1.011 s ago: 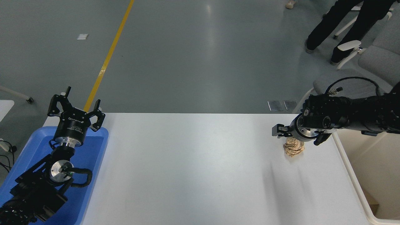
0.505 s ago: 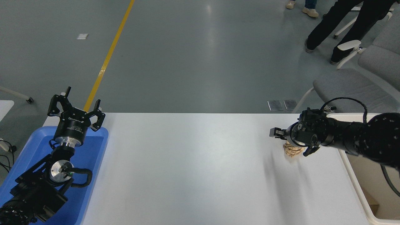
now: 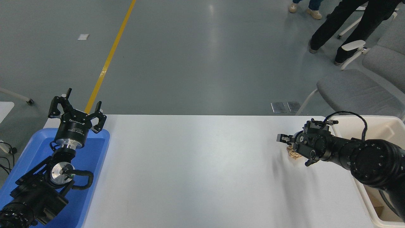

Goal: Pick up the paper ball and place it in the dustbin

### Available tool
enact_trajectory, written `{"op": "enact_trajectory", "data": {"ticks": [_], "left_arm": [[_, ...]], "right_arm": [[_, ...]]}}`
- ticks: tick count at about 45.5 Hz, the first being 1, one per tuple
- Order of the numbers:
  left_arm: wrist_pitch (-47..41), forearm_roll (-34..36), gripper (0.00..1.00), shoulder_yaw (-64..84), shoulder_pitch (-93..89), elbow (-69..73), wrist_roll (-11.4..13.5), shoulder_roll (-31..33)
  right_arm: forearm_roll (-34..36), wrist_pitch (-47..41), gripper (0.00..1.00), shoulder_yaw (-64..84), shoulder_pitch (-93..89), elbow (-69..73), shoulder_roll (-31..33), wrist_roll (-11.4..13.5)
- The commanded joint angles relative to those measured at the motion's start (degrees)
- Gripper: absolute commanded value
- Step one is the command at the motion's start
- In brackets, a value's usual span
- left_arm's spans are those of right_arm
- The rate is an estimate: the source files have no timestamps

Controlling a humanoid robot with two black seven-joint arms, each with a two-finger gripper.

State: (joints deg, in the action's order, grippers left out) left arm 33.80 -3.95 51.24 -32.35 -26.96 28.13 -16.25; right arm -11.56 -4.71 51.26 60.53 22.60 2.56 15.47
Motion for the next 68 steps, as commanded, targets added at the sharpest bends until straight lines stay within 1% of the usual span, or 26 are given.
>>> {"op": "enact_trajectory", "data": {"ticks": [1,6,9,15,26,29,33,39,43,47,48,54,60,68], "left_arm": [[0.0,0.0,0.99,0.0,0.0,0.1,0.0,0.1],[0.0,0.0,0.99,0.0,0.0,0.1,0.0,0.1],[0.0,0.0,0.99,0.0,0.0,0.0,0.0,0.0],[0.0,0.0,0.99,0.0,0.0,0.0,0.0,0.0],[0.0,0.0,0.99,0.0,0.0,0.1,0.0,0.0],[0.0,0.0,0.99,0.0,-0.1,0.1,0.0,0.0],[0.0,0.0,0.99,0.0,0.0,0.0,0.0,0.0],[0.0,0.0,0.99,0.0,-0.1,0.0,0.0,0.0],[0.0,0.0,0.99,0.0,0.0,0.0,0.0,0.0],[0.0,0.0,0.99,0.0,0.0,0.0,0.0,0.0],[0.0,0.0,0.99,0.0,0.0,0.1,0.0,0.0],[0.0,0.0,0.99,0.0,-0.1,0.0,0.0,0.0],[0.0,0.0,0.99,0.0,-0.1,0.1,0.0,0.0],[0.0,0.0,0.99,0.0,-0.1,0.1,0.0,0.1]], "right_arm": [[-0.4,1.7,0.94,-0.2,-1.6,-1.8,-0.8,0.1],[-0.5,1.9,0.93,-0.1,-1.9,-1.9,-0.8,0.1],[-0.5,1.9,0.91,0.0,-2.3,-2.3,-0.8,0.1],[-0.5,1.9,0.90,0.1,-3.3,-2.9,-1.3,0.1],[-0.4,3.3,0.62,-0.1,-5.3,-4.0,-1.3,0.0],[-0.3,4.0,0.57,-0.3,-5.3,-4.0,-1.3,0.0],[0.0,4.3,0.43,-0.7,-5.3,-4.0,-1.2,0.1],[0.2,4.4,0.28,-1.0,-5.2,-4.0,-1.1,0.1],[0.4,4.4,0.11,-1.0,-5.2,-3.6,-1.0,0.1],[0.5,4.4,0.01,-1.1,-5.2,-3.4,-1.0,0.1],[0.5,4.4,0.00,-1.1,-5.2,-3.3,-1.0,0.1],[0.6,4.4,0.00,-1.2,-4.8,-3.2,-0.9,0.3],[0.6,4.3,0.00,-3.5,-4.4,-2.6,0.5,0.8],[0.6,4.3,0.00,-4.5,-2.1,2.4,1.0,0.8]]}}
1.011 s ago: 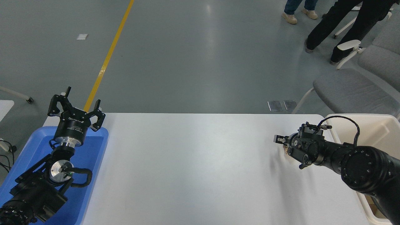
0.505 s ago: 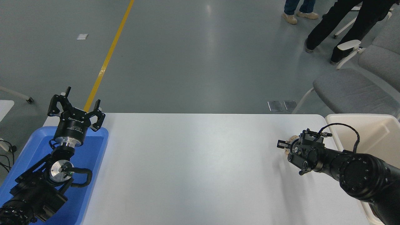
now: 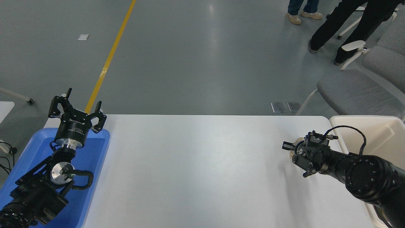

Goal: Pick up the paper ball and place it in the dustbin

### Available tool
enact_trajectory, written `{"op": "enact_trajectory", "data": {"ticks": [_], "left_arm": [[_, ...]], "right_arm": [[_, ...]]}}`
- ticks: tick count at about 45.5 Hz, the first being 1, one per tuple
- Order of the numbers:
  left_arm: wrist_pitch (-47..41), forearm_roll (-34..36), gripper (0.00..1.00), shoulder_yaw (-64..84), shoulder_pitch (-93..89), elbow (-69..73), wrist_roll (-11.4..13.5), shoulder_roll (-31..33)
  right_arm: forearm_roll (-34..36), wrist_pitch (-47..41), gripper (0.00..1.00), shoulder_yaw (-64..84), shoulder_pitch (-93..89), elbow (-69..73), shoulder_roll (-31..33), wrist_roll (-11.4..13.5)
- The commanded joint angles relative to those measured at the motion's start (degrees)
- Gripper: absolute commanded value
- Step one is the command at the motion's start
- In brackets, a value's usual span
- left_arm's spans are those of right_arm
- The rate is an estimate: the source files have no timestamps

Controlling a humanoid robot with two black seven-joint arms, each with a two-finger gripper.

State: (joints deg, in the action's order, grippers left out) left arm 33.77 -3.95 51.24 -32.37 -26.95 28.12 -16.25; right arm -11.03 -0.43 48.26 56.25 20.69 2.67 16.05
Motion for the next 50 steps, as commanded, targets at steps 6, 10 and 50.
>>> {"op": "enact_trajectory", "data": {"ticks": [6,10,50], "left_arm": [[0.1,0.0,0.99,0.0,-0.1,0.0,0.0,0.1],[0.1,0.0,0.99,0.1,-0.1,0.0,0.0,0.1],[0.1,0.0,0.99,0.0,-0.1,0.0,0.0,0.0]], "right_arm": [[0.1,0.0,0.00,-1.6,5.4,9.4,3.6,0.2],[0.3,-0.5,0.00,-1.5,9.8,18.1,7.6,0.2],[4.9,-36.0,0.00,6.1,57.2,61.7,24.2,-0.3]]}}
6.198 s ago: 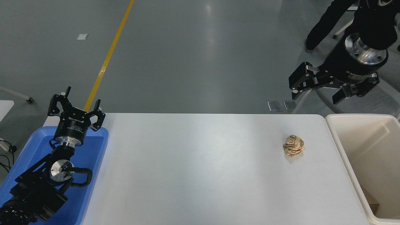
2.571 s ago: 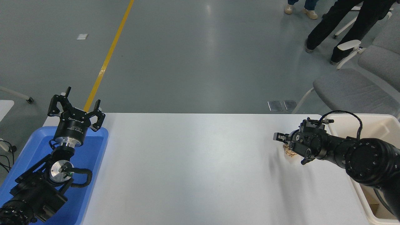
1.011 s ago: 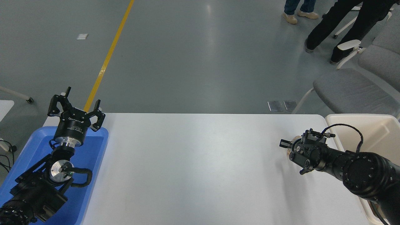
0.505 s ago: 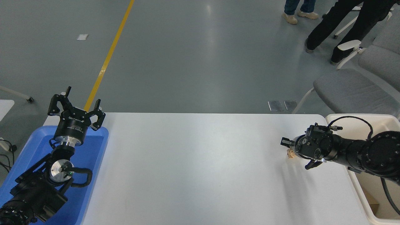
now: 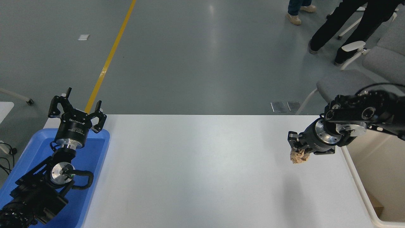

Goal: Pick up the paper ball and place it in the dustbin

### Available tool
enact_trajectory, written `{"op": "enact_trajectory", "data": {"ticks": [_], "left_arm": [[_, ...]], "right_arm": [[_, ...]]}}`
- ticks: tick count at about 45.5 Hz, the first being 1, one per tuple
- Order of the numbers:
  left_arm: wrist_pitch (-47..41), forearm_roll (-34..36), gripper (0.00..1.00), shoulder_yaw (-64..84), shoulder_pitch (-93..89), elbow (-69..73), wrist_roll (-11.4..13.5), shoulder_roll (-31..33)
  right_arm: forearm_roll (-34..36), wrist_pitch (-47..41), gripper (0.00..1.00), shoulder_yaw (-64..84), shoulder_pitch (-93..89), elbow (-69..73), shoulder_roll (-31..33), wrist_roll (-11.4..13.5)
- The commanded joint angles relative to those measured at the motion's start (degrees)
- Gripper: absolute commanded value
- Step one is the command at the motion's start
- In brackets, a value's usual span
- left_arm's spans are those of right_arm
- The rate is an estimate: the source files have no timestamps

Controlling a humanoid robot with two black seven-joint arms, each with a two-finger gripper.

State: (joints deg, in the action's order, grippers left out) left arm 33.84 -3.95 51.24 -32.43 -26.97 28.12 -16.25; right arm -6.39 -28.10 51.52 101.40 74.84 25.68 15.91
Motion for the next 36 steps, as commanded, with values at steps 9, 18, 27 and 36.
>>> {"op": "enact_trajectory", "data": {"ticks": [9,18,27,36], "left_arm": [[0.0,0.0,0.99,0.0,0.0,0.0,0.0,0.0],[0.0,0.0,0.99,0.0,0.0,0.0,0.0,0.0],[0.0,0.0,0.99,0.0,0.0,0.1,0.0,0.0],[0.0,0.0,0.99,0.0,0.0,0.1,0.0,0.0]], "right_arm": [[3.7,-14.6,0.00,6.2,22.2,9.9,2.3,-0.4],[5.2,-16.9,0.00,7.6,30.5,10.0,2.5,-0.4],[5.9,-16.9,0.00,8.1,35.8,10.1,2.6,-0.4],[6.8,-16.9,0.00,9.4,37.3,10.1,2.5,-0.4]]}}
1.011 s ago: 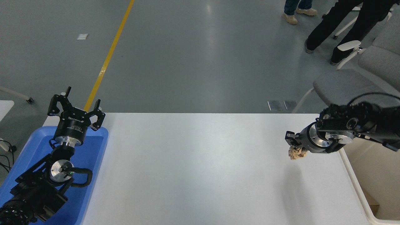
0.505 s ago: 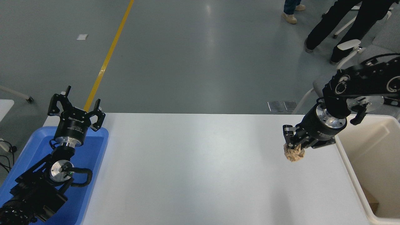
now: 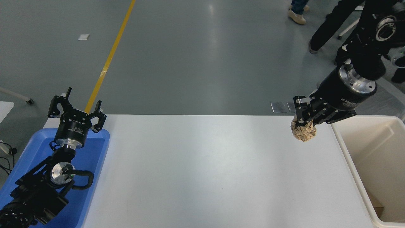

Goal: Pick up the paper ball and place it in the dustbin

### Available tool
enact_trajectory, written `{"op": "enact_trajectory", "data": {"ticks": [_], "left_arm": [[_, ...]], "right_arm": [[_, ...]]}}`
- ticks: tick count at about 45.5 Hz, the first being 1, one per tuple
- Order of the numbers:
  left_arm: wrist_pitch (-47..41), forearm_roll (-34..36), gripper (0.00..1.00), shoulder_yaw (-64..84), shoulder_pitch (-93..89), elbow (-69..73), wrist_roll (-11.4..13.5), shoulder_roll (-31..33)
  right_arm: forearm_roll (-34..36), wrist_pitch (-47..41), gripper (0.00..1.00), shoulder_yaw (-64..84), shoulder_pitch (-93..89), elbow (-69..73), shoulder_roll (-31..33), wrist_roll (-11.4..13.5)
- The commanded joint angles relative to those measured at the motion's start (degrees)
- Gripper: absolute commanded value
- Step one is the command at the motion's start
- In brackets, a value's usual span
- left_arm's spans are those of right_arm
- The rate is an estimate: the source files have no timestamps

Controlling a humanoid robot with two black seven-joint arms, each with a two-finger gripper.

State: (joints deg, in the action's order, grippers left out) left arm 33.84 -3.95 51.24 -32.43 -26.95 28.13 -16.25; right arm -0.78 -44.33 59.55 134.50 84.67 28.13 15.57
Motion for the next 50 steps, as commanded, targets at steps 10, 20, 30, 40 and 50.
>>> {"op": "enact_trajectory", "data": {"ticks": [10,20,30,40,50], "left_arm": [[0.0,0.0,0.99,0.0,0.0,0.0,0.0,0.0],[0.0,0.0,0.99,0.0,0.0,0.1,0.0,0.0],[-0.1,0.0,0.99,0.0,0.1,0.0,0.0,0.0],[-0.3,0.0,0.99,0.0,0.1,0.1,0.0,0.0],[-0.3,0.0,0.99,0.0,0.1,0.1,0.0,0.0]], "right_arm": [[1.6,-0.7,0.00,1.4,5.8,0.3,0.2,0.0],[1.5,-0.7,0.00,4.6,5.2,-0.7,0.8,0.1],[1.5,-0.7,0.00,14.4,4.2,-5.4,5.9,0.1],[1.5,-0.7,0.00,25.4,2.3,-11.3,13.2,0.1],[1.3,7.3,0.00,31.2,-1.0,-15.0,21.5,0.1]]}}
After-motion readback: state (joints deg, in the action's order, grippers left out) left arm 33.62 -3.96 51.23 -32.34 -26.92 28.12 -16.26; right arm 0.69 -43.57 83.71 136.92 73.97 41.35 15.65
